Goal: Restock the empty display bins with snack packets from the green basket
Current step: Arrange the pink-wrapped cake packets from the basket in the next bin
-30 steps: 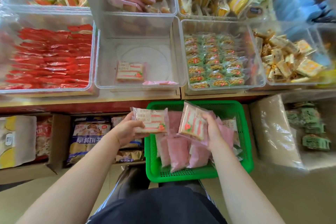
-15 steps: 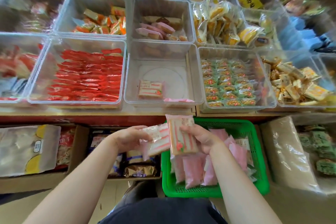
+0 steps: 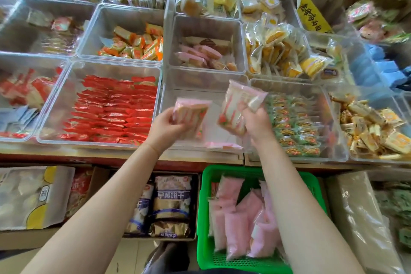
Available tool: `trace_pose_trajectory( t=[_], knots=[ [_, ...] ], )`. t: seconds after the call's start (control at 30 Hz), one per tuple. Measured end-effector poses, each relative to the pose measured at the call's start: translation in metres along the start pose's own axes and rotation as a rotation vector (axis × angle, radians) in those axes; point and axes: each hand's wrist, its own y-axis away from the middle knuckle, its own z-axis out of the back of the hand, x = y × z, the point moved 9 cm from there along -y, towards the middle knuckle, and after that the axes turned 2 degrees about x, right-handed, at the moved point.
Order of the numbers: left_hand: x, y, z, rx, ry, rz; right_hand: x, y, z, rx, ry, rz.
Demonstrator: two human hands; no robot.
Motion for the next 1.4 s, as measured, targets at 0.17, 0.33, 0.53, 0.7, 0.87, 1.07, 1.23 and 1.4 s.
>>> trace_pose_trajectory(
  t=[0.17,0.33,0.53,0.7,0.87,1.07,1.23,1.4],
  knots=[
    [-0.009,-0.033,0.004,-0.199,-0.487,-0.321,-0.022,-0.044,-0.047,0.217,1.232,0.230],
    [0.016,-0.052,-0.013,-0.139,-0.654,-0.435,-0.084,-0.043,-0.075,0.519,1.564,-0.045],
    [0.019,-0.077,-0.030,-0.030,-1.001,-0.586,-0.103,-0.046,-0.073,0.713,1.356,-0.319],
    [0.024,-0.095,-0.024,-0.098,-1.041,-0.603,-0.116,-0.065,-0.077,0.648,1.272,-0.374],
    [0.035,-0.102,-0.026,-0.054,-1.078,-0.567,-0.103,-0.111,-0.082,0.309,1.049,-0.312],
    [0.036,-0.102,-0.025,-0.052,-1.072,-0.554,-0.134,-0.126,-0.094,0.274,0.722,-0.518],
    [0.037,-0.104,-0.023,-0.067,-1.061,-0.563,-0.130,-0.122,-0.099,0.335,0.694,-0.474],
    [0.030,-0.106,-0.020,-0.092,-0.987,-0.525,-0.112,-0.103,-0.100,0.456,0.804,-0.318]
  ],
)
